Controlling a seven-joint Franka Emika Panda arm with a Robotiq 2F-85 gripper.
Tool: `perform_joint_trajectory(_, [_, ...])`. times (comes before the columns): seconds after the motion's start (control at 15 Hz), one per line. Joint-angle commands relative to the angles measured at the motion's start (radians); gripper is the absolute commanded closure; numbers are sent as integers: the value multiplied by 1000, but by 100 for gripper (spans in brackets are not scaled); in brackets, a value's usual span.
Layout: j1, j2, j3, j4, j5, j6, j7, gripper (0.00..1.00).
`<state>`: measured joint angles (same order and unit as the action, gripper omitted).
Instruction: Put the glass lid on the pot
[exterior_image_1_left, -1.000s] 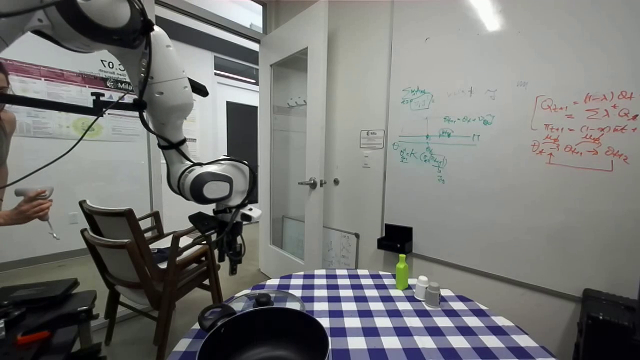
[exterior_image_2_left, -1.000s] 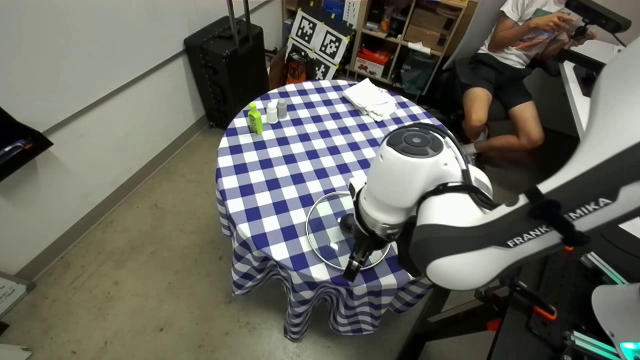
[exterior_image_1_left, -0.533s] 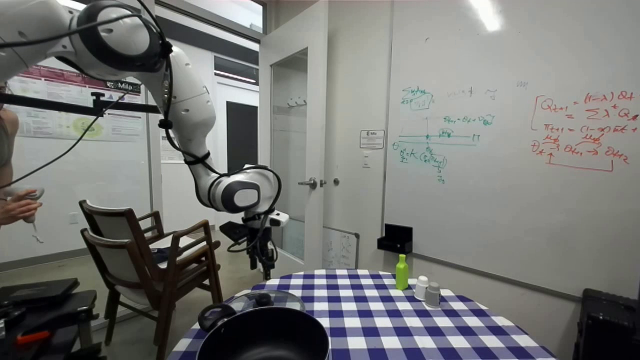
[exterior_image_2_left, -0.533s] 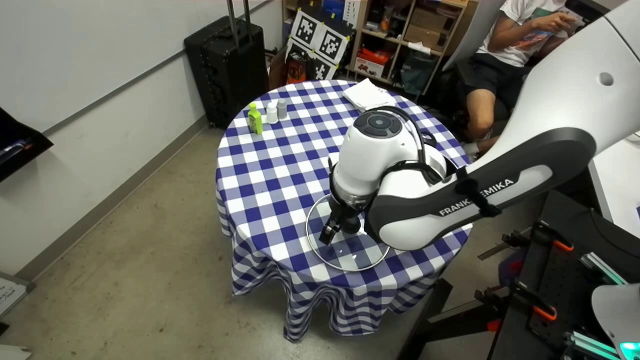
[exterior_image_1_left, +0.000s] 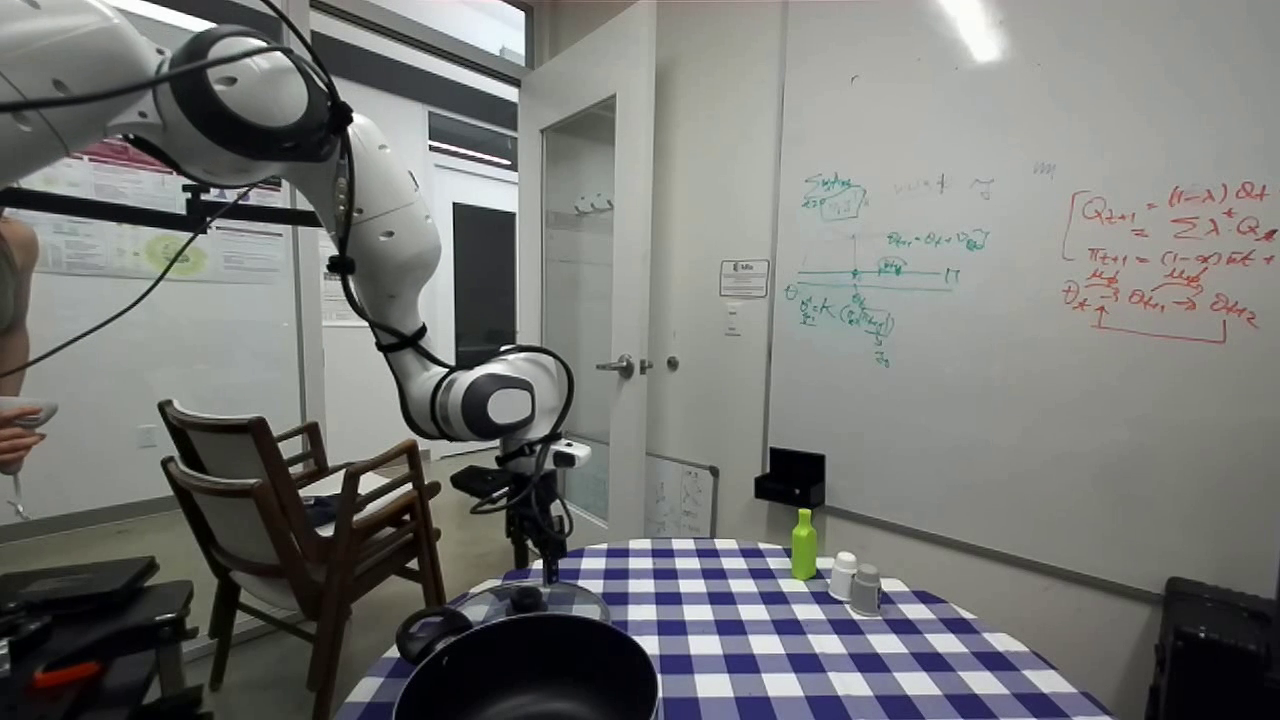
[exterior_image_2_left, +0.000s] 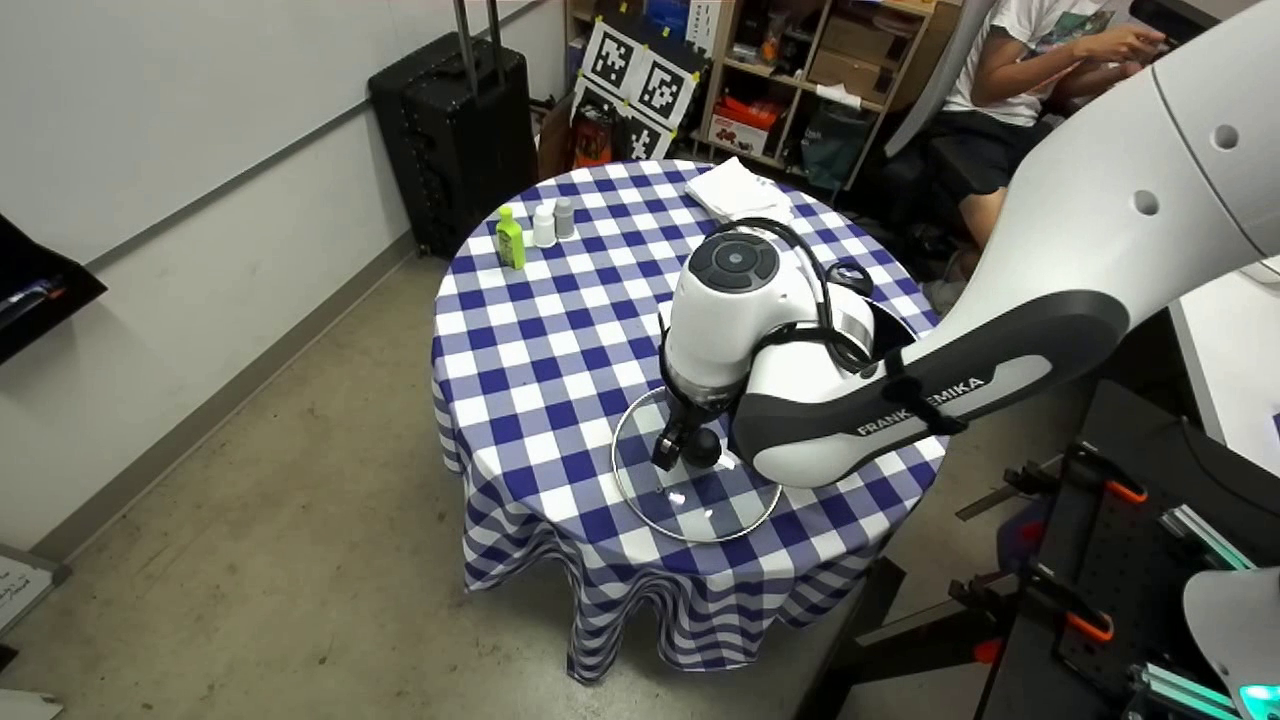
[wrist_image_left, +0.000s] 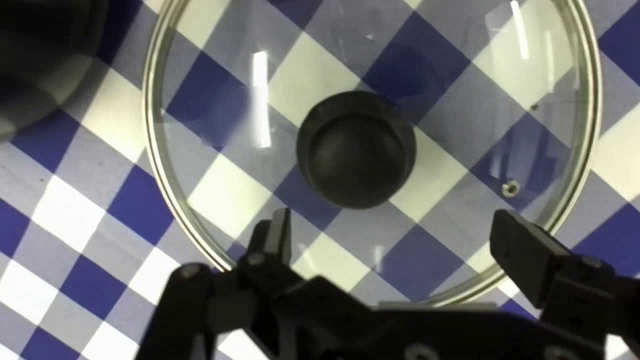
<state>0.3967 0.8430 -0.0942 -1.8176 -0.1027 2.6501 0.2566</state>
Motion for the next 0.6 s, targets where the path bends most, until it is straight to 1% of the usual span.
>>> perform_joint_trajectory(0.0, [25, 33, -49, 33, -59, -38, 56, 0])
perform_joint_trajectory(0.2, [12, 34, -42, 30, -54, -58, 57, 0])
perform_joint_trajectory(0.53, [-36, 26, 17, 40, -15, -217, 38, 0])
